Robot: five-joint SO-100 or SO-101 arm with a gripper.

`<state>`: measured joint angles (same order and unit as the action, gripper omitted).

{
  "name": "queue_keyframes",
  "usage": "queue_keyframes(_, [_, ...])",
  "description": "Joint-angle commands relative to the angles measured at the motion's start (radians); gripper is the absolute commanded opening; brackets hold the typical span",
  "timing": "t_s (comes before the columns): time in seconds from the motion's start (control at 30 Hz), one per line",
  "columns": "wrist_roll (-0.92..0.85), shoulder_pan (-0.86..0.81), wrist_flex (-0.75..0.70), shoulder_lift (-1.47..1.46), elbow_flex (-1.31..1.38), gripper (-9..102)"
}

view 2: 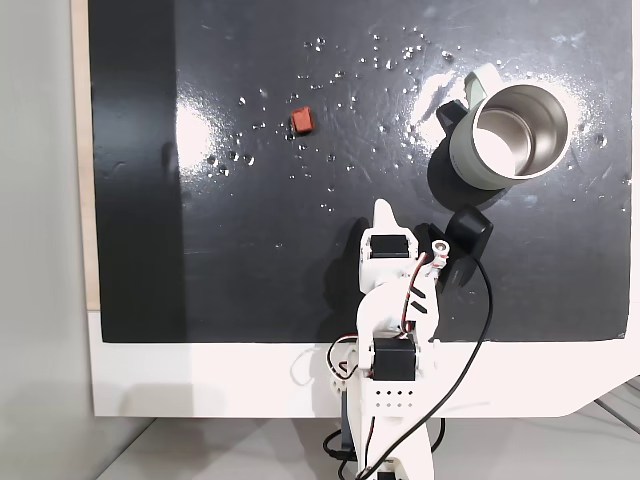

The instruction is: Grasp a cube and put it in the cup.

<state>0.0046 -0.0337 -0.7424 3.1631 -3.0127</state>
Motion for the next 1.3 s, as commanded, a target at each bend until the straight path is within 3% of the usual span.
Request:
queue_keyframes(0.0, [-0.012, 0.000, 0.000, 0.014, 0.008, 0])
queue_keyframes(0.73, [-0.074, -0.025, -0.026, 0.015, 0.043, 0])
queue_keyframes(0.93, [-0.104, -0.003, -0.086, -0.018, 0.193, 0])
queue_keyframes(1.27, [-0.077, 0.078, -0.117, -0.499, 0.660, 0])
